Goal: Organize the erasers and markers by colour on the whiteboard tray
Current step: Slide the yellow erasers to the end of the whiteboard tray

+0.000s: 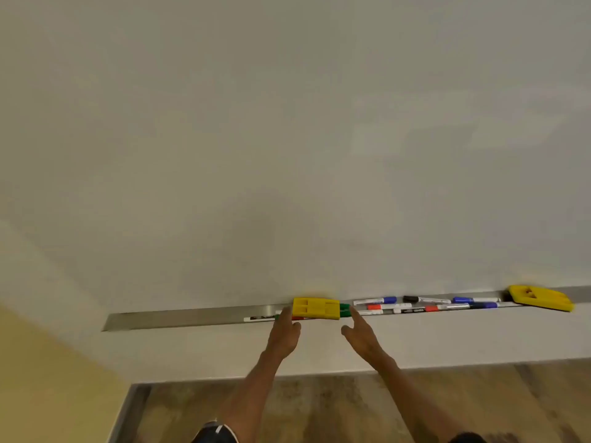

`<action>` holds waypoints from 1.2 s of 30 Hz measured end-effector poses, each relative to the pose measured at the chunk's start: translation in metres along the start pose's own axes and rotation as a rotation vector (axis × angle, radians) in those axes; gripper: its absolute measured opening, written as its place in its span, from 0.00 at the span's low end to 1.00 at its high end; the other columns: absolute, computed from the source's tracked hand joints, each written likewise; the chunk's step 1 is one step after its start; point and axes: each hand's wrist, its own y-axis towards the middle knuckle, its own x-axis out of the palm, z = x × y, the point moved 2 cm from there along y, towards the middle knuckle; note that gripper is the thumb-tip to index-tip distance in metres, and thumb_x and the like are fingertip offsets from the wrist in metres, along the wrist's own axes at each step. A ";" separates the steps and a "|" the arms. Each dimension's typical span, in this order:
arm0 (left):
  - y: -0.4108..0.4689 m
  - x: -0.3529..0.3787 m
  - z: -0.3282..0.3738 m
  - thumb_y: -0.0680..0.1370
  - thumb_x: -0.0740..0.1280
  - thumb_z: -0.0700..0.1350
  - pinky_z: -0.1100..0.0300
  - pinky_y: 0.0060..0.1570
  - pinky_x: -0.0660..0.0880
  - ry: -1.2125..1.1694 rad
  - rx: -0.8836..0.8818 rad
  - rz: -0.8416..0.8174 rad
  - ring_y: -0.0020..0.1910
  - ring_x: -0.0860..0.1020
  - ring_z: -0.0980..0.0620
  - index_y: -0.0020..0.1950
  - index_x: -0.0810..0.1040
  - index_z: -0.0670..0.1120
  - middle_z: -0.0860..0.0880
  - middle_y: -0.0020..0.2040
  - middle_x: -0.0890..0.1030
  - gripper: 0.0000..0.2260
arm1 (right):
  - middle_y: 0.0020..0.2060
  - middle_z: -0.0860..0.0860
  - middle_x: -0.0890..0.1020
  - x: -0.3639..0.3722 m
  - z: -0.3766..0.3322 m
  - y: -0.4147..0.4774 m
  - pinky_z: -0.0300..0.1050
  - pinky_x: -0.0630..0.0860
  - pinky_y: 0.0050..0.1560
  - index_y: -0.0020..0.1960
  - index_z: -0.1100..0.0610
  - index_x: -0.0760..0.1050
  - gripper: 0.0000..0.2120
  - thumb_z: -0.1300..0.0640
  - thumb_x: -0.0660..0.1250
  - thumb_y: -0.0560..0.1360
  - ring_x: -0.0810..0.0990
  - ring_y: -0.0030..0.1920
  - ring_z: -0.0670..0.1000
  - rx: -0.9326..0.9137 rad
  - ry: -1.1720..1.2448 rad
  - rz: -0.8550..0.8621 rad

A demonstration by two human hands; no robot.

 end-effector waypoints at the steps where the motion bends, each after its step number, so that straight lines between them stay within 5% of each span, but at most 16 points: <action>1: 0.006 0.003 0.003 0.80 0.57 0.38 0.56 0.67 0.63 -0.037 -0.020 0.023 0.72 0.65 0.44 0.75 0.61 0.43 0.43 0.75 0.66 0.22 | 0.75 0.59 0.63 -0.003 0.001 0.008 0.54 0.65 0.70 0.78 0.56 0.51 0.31 0.63 0.60 0.78 0.66 0.72 0.60 0.020 0.037 0.004; 8: 0.037 0.016 0.008 0.81 0.57 0.37 0.62 0.54 0.63 -0.181 -0.146 0.072 0.67 0.71 0.42 0.73 0.65 0.44 0.41 0.71 0.71 0.20 | 0.71 0.59 0.69 -0.001 0.006 0.043 0.56 0.66 0.69 0.74 0.56 0.60 0.27 0.67 0.60 0.77 0.68 0.70 0.60 0.098 0.110 -0.069; 17: 0.055 0.018 -0.010 0.80 0.57 0.38 0.54 0.64 0.67 -0.199 -0.186 -0.001 0.68 0.70 0.43 0.77 0.59 0.47 0.43 0.73 0.69 0.25 | 0.62 0.57 0.78 0.023 0.009 0.069 0.57 0.73 0.64 0.65 0.58 0.71 0.17 0.66 0.60 0.78 0.76 0.61 0.58 0.096 0.292 0.114; 24: 0.056 0.015 -0.017 0.80 0.57 0.38 0.58 0.62 0.67 -0.219 -0.127 -0.052 0.68 0.71 0.44 0.78 0.58 0.50 0.44 0.72 0.70 0.26 | 0.62 0.56 0.77 0.036 0.011 0.071 0.58 0.72 0.65 0.66 0.56 0.70 0.16 0.64 0.60 0.79 0.75 0.61 0.58 0.103 0.347 0.174; 27: 0.060 0.014 -0.020 0.79 0.57 0.37 0.54 0.60 0.70 -0.216 -0.084 -0.069 0.61 0.75 0.45 0.76 0.61 0.51 0.44 0.67 0.75 0.25 | 0.61 0.58 0.78 0.039 0.012 0.075 0.58 0.73 0.64 0.65 0.56 0.71 0.13 0.60 0.60 0.81 0.77 0.59 0.58 0.101 0.351 0.176; 31: 0.062 0.011 -0.024 0.78 0.55 0.36 0.61 0.40 0.70 -0.297 -0.051 -0.019 0.39 0.74 0.54 0.69 0.70 0.55 0.47 0.47 0.78 0.23 | 0.64 0.58 0.77 0.046 0.009 0.077 0.59 0.72 0.65 0.70 0.55 0.68 0.17 0.57 0.60 0.81 0.76 0.61 0.59 0.096 0.360 0.263; 34: 0.059 0.003 -0.032 0.78 0.56 0.37 0.68 0.35 0.68 -0.356 -0.041 0.065 0.37 0.73 0.55 0.65 0.72 0.59 0.48 0.43 0.77 0.22 | 0.69 0.57 0.72 0.066 -0.003 0.072 0.61 0.70 0.68 0.75 0.53 0.62 0.23 0.58 0.61 0.81 0.73 0.66 0.61 0.074 0.344 0.339; 36: 0.053 -0.013 -0.043 0.80 0.55 0.37 0.71 0.41 0.70 -0.385 -0.035 0.151 0.42 0.75 0.57 0.67 0.72 0.56 0.50 0.47 0.78 0.20 | 0.71 0.56 0.70 0.089 -0.020 0.067 0.62 0.69 0.70 0.75 0.52 0.61 0.25 0.58 0.63 0.80 0.71 0.69 0.61 0.036 0.333 0.348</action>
